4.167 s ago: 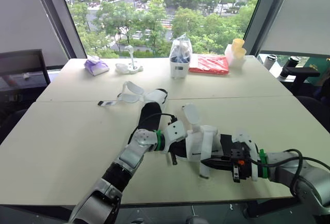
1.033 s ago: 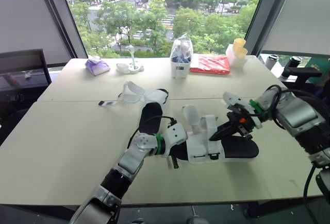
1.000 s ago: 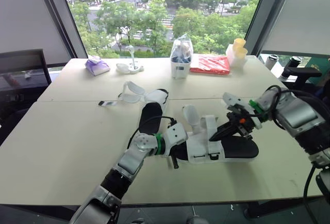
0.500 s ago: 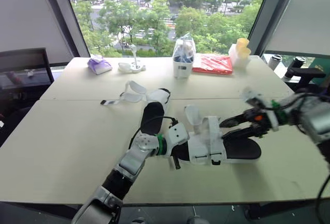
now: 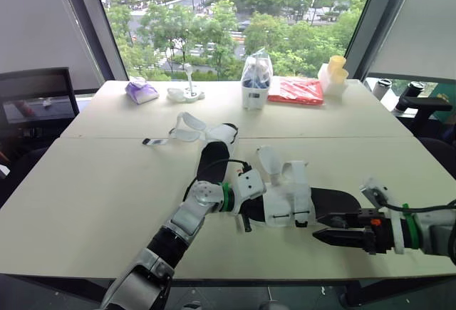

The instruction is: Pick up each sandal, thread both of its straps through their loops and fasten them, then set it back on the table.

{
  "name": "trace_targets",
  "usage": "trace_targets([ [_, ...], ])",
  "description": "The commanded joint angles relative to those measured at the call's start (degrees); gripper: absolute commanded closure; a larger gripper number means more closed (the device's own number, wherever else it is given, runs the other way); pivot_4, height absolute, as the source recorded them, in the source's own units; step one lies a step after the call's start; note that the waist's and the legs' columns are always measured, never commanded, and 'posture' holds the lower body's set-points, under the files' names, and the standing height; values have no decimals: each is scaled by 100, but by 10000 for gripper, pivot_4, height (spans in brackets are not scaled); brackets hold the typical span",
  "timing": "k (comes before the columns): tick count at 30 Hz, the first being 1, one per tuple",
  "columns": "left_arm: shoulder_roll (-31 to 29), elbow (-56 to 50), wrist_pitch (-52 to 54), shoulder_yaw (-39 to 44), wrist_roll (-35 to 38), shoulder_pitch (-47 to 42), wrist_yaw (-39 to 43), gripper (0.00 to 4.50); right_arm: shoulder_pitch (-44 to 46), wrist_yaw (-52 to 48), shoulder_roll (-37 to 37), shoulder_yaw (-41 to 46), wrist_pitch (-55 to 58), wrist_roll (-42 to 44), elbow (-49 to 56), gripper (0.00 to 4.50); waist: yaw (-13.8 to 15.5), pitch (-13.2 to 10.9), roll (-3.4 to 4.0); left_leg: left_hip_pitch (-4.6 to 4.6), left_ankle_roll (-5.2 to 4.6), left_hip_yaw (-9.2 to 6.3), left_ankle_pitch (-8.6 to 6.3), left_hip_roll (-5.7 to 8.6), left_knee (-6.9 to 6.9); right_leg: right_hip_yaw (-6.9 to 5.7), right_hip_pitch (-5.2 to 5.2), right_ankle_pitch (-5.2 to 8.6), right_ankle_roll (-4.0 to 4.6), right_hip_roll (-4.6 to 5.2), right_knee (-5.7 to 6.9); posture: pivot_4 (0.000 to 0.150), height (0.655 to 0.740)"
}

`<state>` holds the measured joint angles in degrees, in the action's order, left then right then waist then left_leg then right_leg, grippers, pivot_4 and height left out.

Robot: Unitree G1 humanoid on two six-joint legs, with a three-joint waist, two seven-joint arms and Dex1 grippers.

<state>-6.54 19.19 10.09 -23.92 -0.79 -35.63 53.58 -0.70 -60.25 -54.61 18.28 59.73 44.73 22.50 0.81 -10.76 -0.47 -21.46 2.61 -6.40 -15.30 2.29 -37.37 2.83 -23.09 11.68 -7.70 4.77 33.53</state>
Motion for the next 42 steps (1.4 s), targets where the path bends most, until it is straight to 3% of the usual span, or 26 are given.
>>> trace_targets([
  [1,58,92,20,-289,-91,121,125,45000,15,197,79,47,-64,87,114,16019,6,0,0,0,0,0,0,0,3,0,-1,0,0,0,0,1500,7400],
  [14,-8,-75,71,-277,-119,259,97,45000,310,401,441,-361,-37,299,-108,16019,0,0,-1,2,0,-6,0,-1,15,-1,-2,2,-3,-3,-1,1500,7400],
  [17,-10,-110,96,-275,-120,285,76,45000,287,412,439,-483,-13,310,-47,24691,-1,0,-1,1,-1,-6,0,-1,15,-1,-2,2,-3,-3,-1,1500,7400],
  [21,-29,-178,138,-276,-121,334,50,45000,289,398,473,-630,-110,218,-156,44660,-3,0,-1,1,-1,-6,0,-1,17,-1,-3,2,-2,-3,-3,1500,7400],
  [30,-105,-212,173,-269,-136,382,27,45000,-57,17,-33,-614,99,444,167,44660,2,0,0,1,0,-6,0,-2,20,-1,-5,2,-3,-4,-3,1500,7400],
  [37,-70,-111,191,-205,-81,321,33,45000,-628,-394,-795,374,756,1629,1104,44660,-4,-1,-3,0,-1,-5,0,-2,15,-1,-4,5,-6,-3,-4,1500,7400],
  [42,-24,70,75,-226,-136,217,15,45000,-43,188,-877,923,1217,3254,934,44660,-3,-1,-5,1,0,-4,-1,-4,13,-3,-2,5,-3,-3,-7,1500,7400],
])
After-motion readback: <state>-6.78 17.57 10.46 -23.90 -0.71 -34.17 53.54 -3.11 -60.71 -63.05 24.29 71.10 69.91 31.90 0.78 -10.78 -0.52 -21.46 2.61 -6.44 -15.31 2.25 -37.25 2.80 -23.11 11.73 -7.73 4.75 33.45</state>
